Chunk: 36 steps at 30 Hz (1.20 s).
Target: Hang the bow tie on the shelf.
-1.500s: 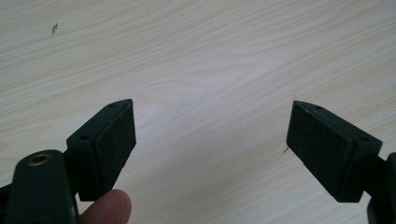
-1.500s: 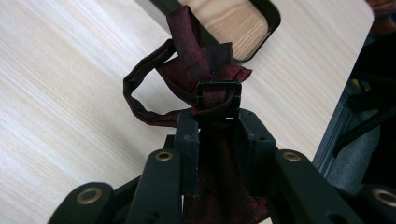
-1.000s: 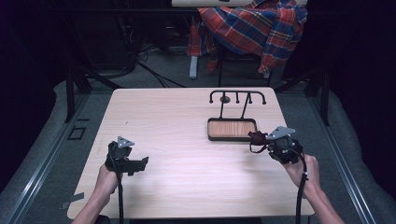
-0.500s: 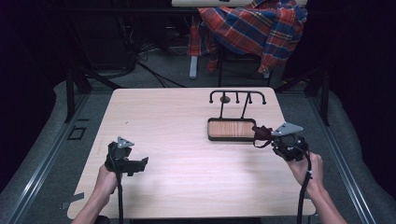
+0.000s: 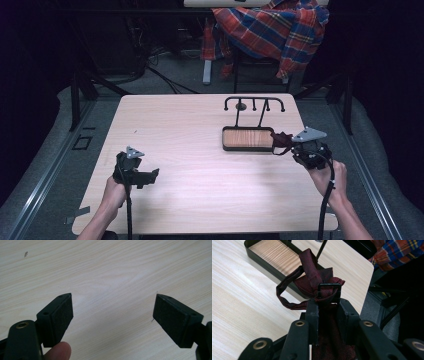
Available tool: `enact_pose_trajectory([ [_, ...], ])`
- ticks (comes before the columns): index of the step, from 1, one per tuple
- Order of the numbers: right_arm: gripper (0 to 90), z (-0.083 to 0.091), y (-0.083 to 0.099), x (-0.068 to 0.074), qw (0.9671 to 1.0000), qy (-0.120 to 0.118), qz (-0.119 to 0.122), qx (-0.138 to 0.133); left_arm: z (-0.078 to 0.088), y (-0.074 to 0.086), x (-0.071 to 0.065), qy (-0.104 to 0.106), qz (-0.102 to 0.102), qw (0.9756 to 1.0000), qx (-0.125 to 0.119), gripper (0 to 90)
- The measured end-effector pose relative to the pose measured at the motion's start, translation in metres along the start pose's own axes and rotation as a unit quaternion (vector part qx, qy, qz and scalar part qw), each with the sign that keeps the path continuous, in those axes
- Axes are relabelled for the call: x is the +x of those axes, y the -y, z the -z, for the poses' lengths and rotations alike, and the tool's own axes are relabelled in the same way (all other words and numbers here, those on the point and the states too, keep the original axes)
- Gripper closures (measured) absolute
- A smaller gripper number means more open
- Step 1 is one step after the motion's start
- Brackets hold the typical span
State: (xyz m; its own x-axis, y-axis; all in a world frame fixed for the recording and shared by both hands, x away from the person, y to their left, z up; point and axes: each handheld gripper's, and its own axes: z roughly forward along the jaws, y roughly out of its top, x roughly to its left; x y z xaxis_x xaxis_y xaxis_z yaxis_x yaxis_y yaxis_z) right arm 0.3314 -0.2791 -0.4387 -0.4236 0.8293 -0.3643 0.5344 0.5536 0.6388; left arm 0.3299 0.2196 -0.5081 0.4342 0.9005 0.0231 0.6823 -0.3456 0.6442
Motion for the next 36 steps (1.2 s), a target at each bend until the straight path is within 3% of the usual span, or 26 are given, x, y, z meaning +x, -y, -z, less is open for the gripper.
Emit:
enact_pose_trajectory([
  [15,72.4,0.015,-0.007,-0.013,0.9990,0.017,-0.024,-0.034,0.001,0.000,-0.001,0.001,0.000,1.0000,0.002,16.8],
  [22,72.4,0.022,-0.012,-0.023,0.9976,0.043,-0.034,-0.042,0.001,0.000,-0.001,0.002,0.000,1.0000,0.002,16.8],
  [36,72.4,0.025,-0.022,-0.035,0.9946,0.065,-0.055,-0.058,0.000,0.000,-0.001,0.001,0.001,1.0000,0.001,16.9],
])
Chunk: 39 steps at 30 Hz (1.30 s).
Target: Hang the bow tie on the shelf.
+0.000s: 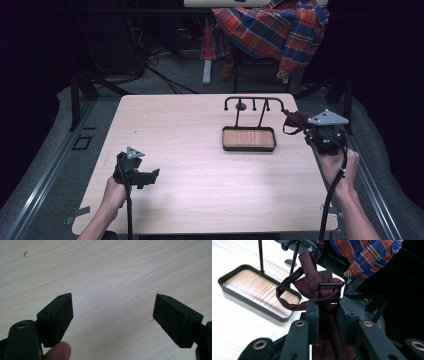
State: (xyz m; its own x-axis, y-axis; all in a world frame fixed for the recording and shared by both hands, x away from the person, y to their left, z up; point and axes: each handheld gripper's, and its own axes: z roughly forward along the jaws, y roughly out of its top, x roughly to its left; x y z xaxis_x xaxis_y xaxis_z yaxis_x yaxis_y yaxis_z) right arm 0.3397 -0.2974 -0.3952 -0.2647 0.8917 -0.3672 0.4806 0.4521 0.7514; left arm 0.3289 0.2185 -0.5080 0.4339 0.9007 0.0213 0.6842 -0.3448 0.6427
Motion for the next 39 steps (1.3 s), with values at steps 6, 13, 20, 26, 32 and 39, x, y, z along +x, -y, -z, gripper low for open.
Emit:
enact_pose_trajectory([
  [6,72.4,-0.003,-0.009,-0.001,0.9999,0.007,-0.003,-0.009,0.000,0.000,0.000,0.000,0.001,1.0000,0.000,16.9],
  [13,72.4,-0.014,-0.013,0.007,0.9999,0.010,0.008,0.002,0.000,0.000,0.000,0.000,-0.001,1.0000,0.001,16.9],
  [20,72.3,-0.028,-0.010,0.015,0.9996,0.003,0.019,0.021,-0.001,0.000,-0.001,0.004,-0.004,1.0000,0.007,16.9],
  [26,72.4,-0.034,-0.010,0.022,0.9992,0.000,0.031,0.024,-0.001,0.001,0.000,0.001,-0.004,1.0000,0.006,16.9],
  [32,72.4,-0.045,-0.012,0.027,0.9986,0.001,0.043,0.031,-0.002,0.001,0.000,0.003,-0.005,1.0000,0.006,16.8],
  [39,72.3,-0.057,-0.013,0.029,0.9983,-0.002,0.042,0.039,-0.003,0.000,0.000,0.004,-0.003,0.9999,0.012,16.8],
])
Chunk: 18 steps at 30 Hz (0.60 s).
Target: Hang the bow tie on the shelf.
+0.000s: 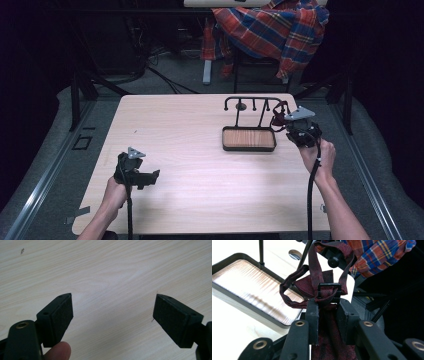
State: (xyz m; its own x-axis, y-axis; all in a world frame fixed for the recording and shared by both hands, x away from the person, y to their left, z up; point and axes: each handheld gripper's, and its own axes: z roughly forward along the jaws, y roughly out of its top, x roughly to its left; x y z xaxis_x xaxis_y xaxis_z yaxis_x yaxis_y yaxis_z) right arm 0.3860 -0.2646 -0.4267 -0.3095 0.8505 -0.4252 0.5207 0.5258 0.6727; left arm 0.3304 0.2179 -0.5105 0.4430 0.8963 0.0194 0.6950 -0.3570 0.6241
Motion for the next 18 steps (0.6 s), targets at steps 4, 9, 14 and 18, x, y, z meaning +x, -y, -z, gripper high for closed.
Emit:
enact_pose_trajectory([
  [4,72.4,-0.007,-0.001,0.000,1.0000,-0.003,-0.006,0.000,0.000,0.000,0.000,-0.002,0.000,1.0000,-0.002,16.8],
  [9,72.3,-0.014,-0.001,-0.001,0.9998,-0.011,-0.015,0.005,0.000,0.000,0.001,-0.001,-0.001,1.0000,0.000,16.8],
  [14,72.3,-0.021,0.000,-0.003,0.9993,-0.022,-0.028,0.005,-0.003,-0.002,0.001,-0.002,0.003,1.0000,0.000,16.8],
  [18,72.2,-0.028,0.003,-0.004,0.9983,-0.041,-0.040,0.014,-0.006,-0.005,-0.001,-0.006,-0.004,1.0000,0.001,16.9],
])
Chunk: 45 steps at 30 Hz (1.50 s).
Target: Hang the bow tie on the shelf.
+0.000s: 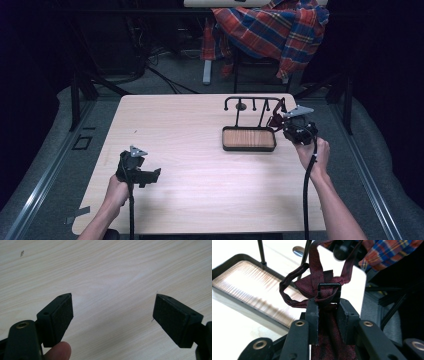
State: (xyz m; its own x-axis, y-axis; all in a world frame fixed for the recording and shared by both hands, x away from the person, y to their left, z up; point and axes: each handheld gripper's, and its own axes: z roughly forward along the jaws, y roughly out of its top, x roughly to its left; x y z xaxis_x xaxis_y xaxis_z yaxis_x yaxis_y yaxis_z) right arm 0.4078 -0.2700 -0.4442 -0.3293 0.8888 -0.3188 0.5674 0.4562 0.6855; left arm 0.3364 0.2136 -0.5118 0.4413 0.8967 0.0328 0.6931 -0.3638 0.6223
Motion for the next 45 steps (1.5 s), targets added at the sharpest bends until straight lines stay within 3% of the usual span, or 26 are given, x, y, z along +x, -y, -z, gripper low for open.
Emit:
enact_pose_trajectory([
  [18,72.1,-0.022,0.017,-0.001,0.9984,-0.039,-0.012,0.039,0.000,-0.002,-0.005,0.002,-0.012,0.9999,-0.005,16.8],
  [23,71.9,-0.029,0.021,0.002,0.9976,-0.038,-0.008,0.057,-0.001,-0.002,-0.003,0.000,-0.010,0.9999,-0.003,16.9],
  [32,71.2,-0.036,0.028,-0.005,0.9968,-0.045,-0.040,0.053,0.001,-0.003,-0.004,-0.001,-0.012,0.9999,-0.004,17.0],
  [45,61.9,-0.039,0.027,-0.001,0.9954,-0.064,-0.043,0.057,0.002,-0.002,-0.004,0.001,-0.013,0.9999,-0.004,17.0],
])
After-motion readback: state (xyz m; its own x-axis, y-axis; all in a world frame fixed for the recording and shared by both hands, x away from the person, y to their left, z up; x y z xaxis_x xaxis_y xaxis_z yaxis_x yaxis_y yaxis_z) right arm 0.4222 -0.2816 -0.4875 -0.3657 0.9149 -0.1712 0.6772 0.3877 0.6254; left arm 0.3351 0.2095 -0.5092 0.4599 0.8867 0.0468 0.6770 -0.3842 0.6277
